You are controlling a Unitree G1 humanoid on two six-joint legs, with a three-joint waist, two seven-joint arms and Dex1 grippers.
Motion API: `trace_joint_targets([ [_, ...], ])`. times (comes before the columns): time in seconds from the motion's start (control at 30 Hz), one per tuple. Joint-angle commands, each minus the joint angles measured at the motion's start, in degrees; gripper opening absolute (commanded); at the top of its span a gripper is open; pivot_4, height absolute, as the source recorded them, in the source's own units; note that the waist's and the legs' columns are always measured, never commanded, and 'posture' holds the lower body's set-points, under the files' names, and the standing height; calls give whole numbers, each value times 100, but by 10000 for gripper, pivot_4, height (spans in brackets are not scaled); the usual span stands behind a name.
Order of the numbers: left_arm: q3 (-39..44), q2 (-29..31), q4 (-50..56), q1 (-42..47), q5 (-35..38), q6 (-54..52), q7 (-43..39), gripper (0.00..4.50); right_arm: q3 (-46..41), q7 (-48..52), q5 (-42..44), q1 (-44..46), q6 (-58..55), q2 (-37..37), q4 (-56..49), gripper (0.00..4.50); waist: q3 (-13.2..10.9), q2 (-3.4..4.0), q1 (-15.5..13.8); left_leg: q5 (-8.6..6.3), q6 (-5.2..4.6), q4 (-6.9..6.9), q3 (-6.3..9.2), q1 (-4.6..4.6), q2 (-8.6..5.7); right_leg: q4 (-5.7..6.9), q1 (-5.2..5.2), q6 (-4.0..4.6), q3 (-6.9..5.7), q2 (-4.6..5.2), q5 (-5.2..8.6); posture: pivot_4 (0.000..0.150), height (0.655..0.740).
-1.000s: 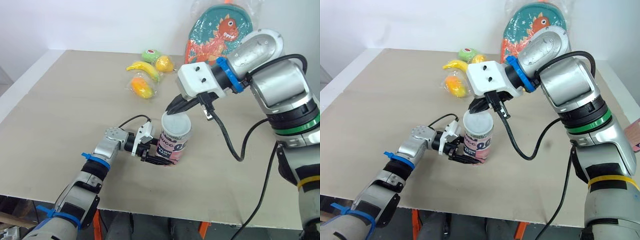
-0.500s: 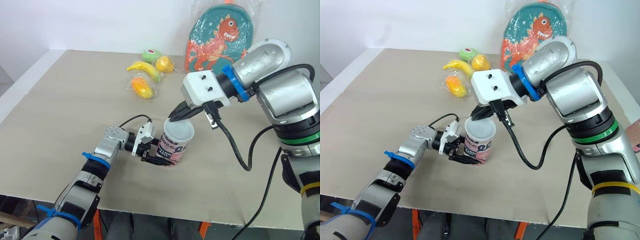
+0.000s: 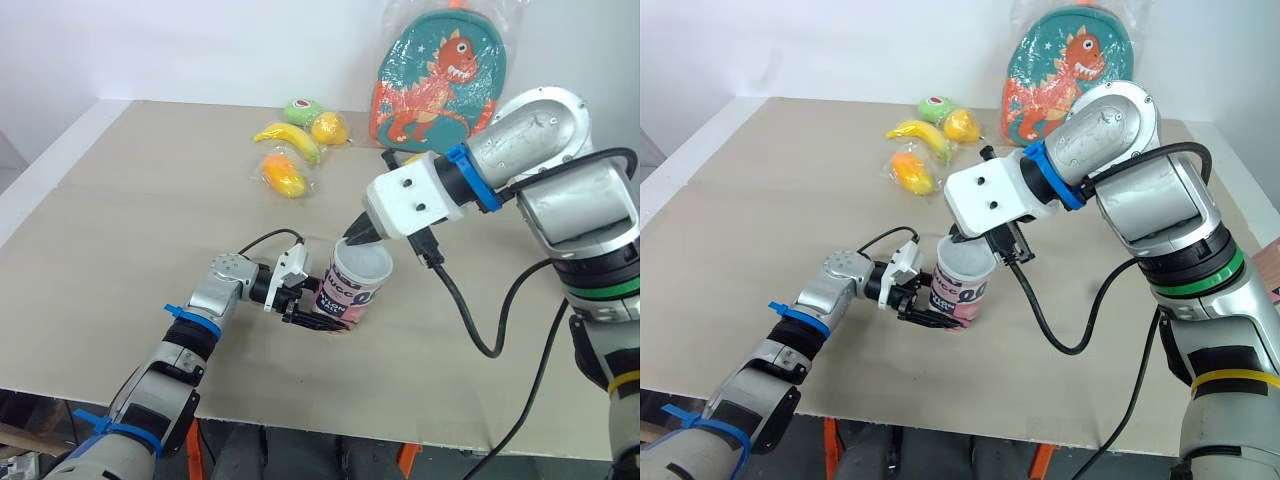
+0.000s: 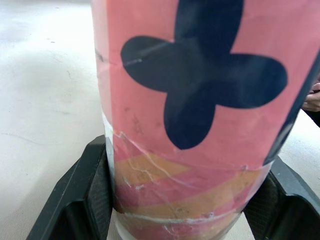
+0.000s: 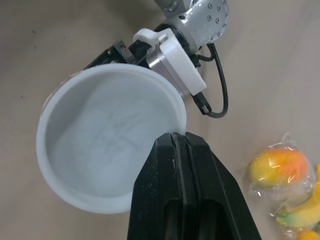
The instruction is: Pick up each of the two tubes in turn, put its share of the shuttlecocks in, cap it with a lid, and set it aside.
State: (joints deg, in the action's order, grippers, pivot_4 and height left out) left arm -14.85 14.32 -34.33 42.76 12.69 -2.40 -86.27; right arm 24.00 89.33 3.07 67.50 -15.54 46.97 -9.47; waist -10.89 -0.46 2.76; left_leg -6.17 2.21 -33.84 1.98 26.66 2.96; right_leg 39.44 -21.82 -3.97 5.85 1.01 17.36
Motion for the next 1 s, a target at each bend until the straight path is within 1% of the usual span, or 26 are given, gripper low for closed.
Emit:
trace_joint_targets([
  [0.03,-84,127,-131,-179,-131,-72,-62,29632,24,173,-174,-71,139,170,-16,545,0,0,0,0,0,0,0,0,0,0,0,0,0,0,0,1500,7400],
  [0.1,-82,120,-133,-181,-129,-67,-55,29632,36,236,-104,-120,194,139,-9,545,0,0,0,0,0,0,0,-1,0,0,2,0,0,0,0,1500,7400],
  [0.23,-72,107,-148,-174,-122,-64,-42,29632,91,104,48,-465,-39,-63,-112,13624,5,-7,0,0,0,0,0,-8,0,0,10,0,0,0,0,1500,7400],
  [0.27,-68,104,-148,-175,-120,-67,-35,29632,120,-1,13,-564,-76,-132,-142,17939,6,-8,3,0,0,0,0,-10,0,0,12,0,0,0,0,1500,7400],
  [0.3,-64,101,-148,-178,-118,-69,-29,29632,128,-135,-35,-635,-146,-220,-149,17939,10,-9,5,0,0,0,0,-16,0,-1,19,1,0,0,1,1500,7400],
  [0.37,-59,97,-150,-188,-114,-70,-21,29632,105,-279,-73,-697,-283,-356,-136,27326,22,-18,10,-1,0,4,1,-35,3,-1,36,6,-1,-3,3,1500,7400],
  [0.4,-59,96,-149,-203,-114,-65,-17,29632,85,-327,-52,-710,-341,-430,-115,29548,25,-18,11,-1,0,6,1,-42,3,-1,41,7,-1,-3,4,1500,7400],
  [0.53,-51,92,-119,-258,-105,-79,-1,29632,127,-629,-196,-760,-517,-734,47,29548,72,-30,21,-1,0,16,-5,-65,14,0,52,19,-1,-7,5,1500,7400],
  [0.6,-44,81,-114,-271,-110,-80,3,29632,192,-626,-279,-834,-541,-797,37,29548,90,-30,20,-1,0,18,-5,-66,17,0,51,21,-1,-12,4,1500,7400],
  [0.8,-26,65,-116,-273,-112,-96,7,29632,417,-232,-441,-1101,-400,-547,-23,29548,148,-31,17,-2,1,19,-5,-67,18,-1,54,21,0,-14,7,1500,7400],
  [0.87,-21,61,-118,-269,-120,-103,7,29632,427,-186,-498,-1092,-300,-486,93,29548,163,-31,16,-2,2,21,-5,-76,18,-1,60,-4,0,-14,27,1500,7400],
  [1.0,-14,53,-106,-269,-133,-117,4,29632,450,-78,-628,-1069,39,-390,233,29548,178,-35,14,-3,3,28,-5,-92,18,-2,66,-4,0,-13,39,1500,7400],
])
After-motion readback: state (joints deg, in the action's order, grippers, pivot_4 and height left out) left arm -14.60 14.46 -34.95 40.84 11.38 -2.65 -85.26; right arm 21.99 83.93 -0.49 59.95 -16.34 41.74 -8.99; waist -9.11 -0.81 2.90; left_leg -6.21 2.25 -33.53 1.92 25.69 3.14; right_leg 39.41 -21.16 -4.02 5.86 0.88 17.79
